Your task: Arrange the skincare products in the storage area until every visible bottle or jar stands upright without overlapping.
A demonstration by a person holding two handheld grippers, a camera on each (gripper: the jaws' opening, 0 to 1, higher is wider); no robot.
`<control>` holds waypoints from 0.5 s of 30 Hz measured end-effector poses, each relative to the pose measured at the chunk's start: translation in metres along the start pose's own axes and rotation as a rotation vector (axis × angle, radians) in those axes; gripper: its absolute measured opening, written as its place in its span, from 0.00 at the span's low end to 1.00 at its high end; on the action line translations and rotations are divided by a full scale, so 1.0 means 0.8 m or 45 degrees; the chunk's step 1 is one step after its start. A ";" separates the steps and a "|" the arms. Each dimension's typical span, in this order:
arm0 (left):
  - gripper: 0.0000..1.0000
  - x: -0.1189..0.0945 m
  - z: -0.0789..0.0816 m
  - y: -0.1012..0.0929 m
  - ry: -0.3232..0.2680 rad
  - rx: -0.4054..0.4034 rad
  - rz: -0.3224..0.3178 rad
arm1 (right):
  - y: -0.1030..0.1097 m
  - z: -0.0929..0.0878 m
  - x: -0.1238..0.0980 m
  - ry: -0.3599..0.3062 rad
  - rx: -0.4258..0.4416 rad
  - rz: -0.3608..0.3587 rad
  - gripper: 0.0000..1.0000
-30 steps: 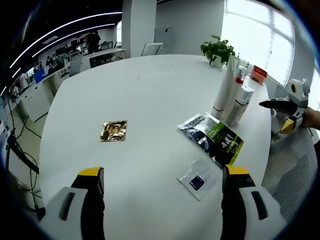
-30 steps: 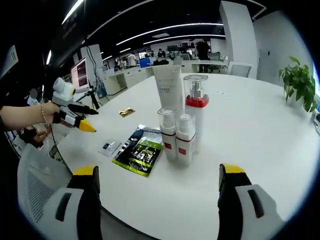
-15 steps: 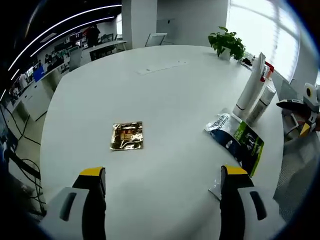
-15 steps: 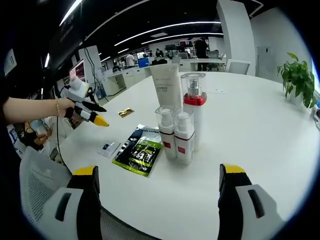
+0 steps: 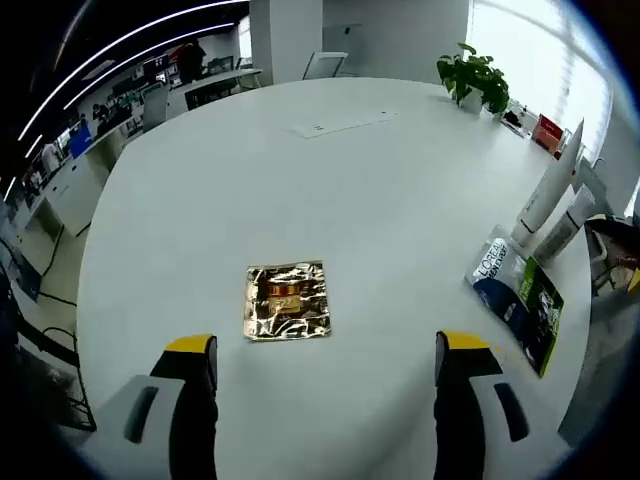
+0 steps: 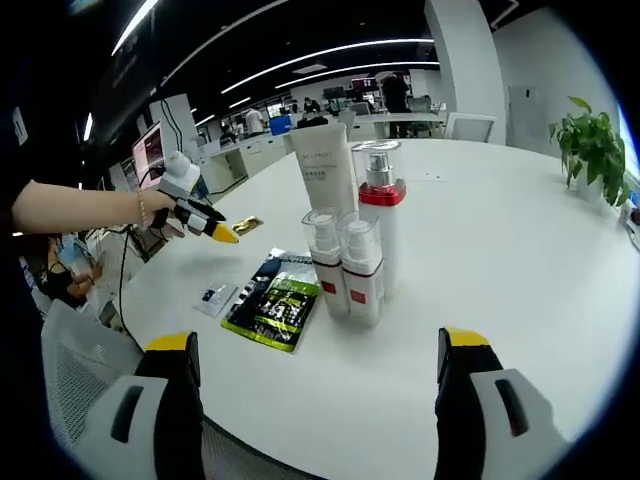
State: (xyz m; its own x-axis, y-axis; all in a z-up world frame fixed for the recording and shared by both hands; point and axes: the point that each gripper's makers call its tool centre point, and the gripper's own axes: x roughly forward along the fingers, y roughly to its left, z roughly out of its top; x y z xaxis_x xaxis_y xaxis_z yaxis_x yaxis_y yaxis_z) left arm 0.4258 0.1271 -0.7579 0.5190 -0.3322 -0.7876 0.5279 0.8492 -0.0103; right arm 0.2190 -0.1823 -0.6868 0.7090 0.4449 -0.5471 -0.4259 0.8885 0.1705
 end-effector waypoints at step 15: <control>0.60 0.023 0.014 0.017 0.101 -0.016 0.019 | 0.001 -0.004 0.001 0.025 -0.008 -0.004 0.98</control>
State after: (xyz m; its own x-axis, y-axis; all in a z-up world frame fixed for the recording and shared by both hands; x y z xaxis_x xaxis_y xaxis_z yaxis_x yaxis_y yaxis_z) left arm 0.4500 0.1282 -0.7654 0.4713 -0.2863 -0.8342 0.5120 0.8590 -0.0056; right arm 0.2174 -0.1813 -0.6895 0.6991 0.4400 -0.5636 -0.4273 0.8891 0.1640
